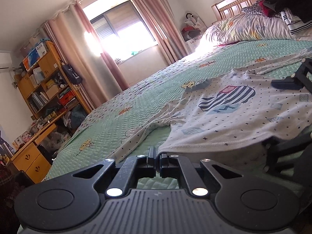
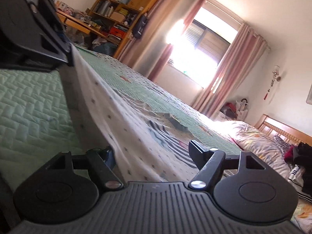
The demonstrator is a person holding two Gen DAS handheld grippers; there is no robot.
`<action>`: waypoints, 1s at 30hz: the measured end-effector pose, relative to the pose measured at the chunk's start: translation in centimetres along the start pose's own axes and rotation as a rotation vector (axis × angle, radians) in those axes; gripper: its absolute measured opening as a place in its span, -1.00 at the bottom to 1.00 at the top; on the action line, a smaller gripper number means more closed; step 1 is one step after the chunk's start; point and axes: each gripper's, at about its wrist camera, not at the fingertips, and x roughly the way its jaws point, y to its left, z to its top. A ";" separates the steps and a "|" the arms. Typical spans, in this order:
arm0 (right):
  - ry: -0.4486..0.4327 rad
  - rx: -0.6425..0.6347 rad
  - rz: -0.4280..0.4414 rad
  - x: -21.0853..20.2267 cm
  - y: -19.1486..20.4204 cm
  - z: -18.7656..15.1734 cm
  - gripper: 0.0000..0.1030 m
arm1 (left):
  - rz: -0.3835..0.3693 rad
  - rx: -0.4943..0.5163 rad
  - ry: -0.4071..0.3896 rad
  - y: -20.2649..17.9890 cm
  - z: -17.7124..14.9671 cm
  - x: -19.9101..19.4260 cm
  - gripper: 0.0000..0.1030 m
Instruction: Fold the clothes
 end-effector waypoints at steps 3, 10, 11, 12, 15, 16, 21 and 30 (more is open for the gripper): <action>0.081 0.012 -0.077 1.4 -2.9 -1.8 0.47 | 0.000 -0.013 0.011 0.1 -0.5 0.2 -0.94; 0.348 0.173 -0.230 3.8 -10.3 -6.6 0.47 | -0.006 -0.045 0.035 0.2 -1.4 0.7 -0.94; 0.366 0.207 -0.240 3.9 -10.7 -7.2 0.47 | -0.006 -0.048 0.038 0.2 -1.5 0.8 -0.94; 0.379 0.228 -0.252 3.9 -11.0 -7.7 0.47 | -0.006 -0.051 0.041 0.3 -1.5 0.9 -0.94; 0.398 0.224 -0.295 4.1 -11.7 -8.6 0.47 | -0.010 -0.059 0.050 0.4 -1.8 1.2 -0.94; 0.406 0.234 -0.303 4.0 -12.1 -9.0 0.47 | -0.012 -0.064 0.053 0.5 -1.9 1.3 -0.94; 0.453 0.256 -0.316 4.1 -13.5 -10.5 0.47 | -0.024 -0.072 0.058 0.3 -2.3 1.6 -0.94; 0.408 0.219 -0.215 3.4 -12.5 -10.6 0.47 | -0.026 -0.078 0.065 0.3 -2.6 1.7 -0.90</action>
